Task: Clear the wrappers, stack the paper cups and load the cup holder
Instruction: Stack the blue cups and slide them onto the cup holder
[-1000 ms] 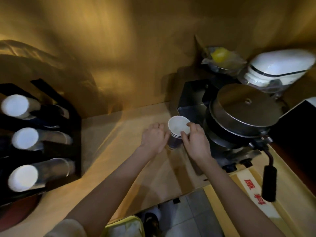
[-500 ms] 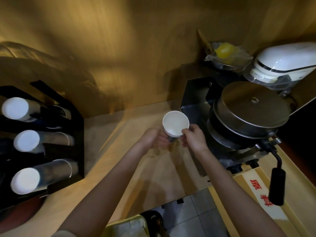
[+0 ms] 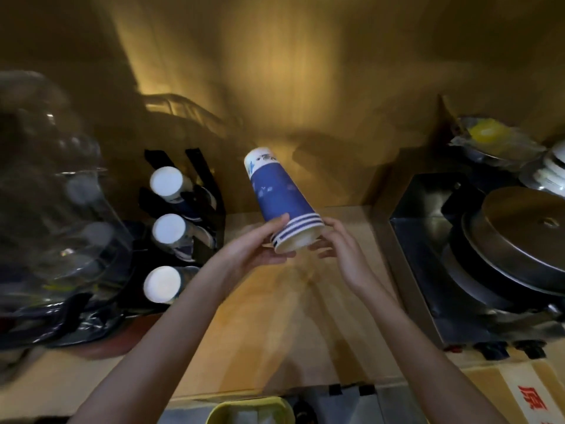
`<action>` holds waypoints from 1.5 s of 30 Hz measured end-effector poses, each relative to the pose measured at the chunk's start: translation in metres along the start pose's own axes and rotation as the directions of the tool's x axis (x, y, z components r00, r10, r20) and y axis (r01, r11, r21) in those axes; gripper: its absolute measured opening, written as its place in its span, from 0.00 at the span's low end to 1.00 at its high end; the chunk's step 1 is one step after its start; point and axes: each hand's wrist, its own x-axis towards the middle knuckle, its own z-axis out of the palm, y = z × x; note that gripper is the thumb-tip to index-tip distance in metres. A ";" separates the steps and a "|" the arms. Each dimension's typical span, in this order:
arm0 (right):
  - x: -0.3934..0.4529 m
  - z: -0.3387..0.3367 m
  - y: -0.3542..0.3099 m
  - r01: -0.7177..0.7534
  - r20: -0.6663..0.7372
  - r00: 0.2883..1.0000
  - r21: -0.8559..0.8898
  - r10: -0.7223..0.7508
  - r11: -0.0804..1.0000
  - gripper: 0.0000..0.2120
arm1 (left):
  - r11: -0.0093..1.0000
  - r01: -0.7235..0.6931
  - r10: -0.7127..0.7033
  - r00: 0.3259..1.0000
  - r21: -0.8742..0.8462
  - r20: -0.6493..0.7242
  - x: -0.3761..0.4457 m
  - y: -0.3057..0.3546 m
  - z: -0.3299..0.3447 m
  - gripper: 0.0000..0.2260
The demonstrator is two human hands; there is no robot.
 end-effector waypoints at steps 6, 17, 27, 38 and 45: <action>0.008 0.049 -0.021 0.081 0.125 0.989 0.013 -0.082 0.997 0.20 | 0.825 -0.273 0.438 0.862 0.494 -0.256 -0.026 -0.001 -0.038 0.37; 0.047 0.117 -0.055 0.198 0.266 0.951 -0.130 -0.158 0.972 0.37 | 0.554 -0.288 0.748 0.584 0.781 -0.316 -0.052 0.010 -0.082 0.37; 0.095 0.166 -0.084 0.368 0.280 0.908 -0.178 -0.311 0.913 0.33 | 0.457 -0.210 0.769 0.582 0.864 -0.265 -0.097 0.093 -0.122 0.41; 0.126 0.197 -0.090 0.365 0.398 0.886 -0.277 -0.239 0.889 0.37 | 0.350 -0.019 0.834 0.461 0.937 -0.302 -0.106 0.145 -0.132 0.31; 0.144 0.203 -0.092 0.366 0.382 0.896 -0.343 -0.227 0.865 0.37 | 0.336 -0.009 0.852 0.430 0.942 -0.300 -0.090 0.145 -0.136 0.27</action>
